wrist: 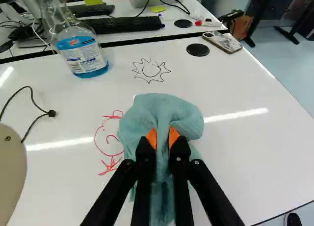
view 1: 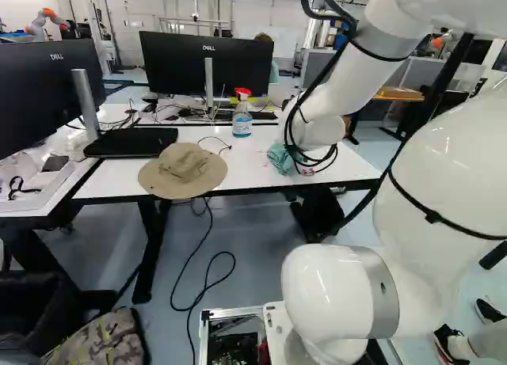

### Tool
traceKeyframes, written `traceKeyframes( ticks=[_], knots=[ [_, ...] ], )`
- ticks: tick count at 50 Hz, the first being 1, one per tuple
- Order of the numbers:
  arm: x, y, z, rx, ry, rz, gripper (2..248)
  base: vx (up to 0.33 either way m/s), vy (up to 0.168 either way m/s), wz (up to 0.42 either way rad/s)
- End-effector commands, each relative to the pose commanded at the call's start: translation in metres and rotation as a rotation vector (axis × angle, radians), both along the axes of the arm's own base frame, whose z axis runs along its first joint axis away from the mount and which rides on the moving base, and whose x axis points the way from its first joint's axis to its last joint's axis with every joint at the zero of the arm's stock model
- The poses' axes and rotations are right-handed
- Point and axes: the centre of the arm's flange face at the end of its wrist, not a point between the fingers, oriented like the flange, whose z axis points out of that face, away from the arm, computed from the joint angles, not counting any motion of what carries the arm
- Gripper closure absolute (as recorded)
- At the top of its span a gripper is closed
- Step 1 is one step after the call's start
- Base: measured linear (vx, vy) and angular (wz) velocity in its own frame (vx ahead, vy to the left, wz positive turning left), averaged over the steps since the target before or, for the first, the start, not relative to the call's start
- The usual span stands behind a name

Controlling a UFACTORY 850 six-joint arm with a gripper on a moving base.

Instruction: Clean the table with the green towel

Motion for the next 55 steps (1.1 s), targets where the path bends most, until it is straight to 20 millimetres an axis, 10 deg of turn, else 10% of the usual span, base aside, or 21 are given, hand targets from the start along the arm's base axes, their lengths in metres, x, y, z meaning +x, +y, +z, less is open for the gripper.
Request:
traceKeyframes(
  ticks=[55],
  knots=[
    [-0.006, 0.069, 0.000, 0.000, -0.001, 0.173, 204, 0.000, 0.000, 0.000]
  ],
)
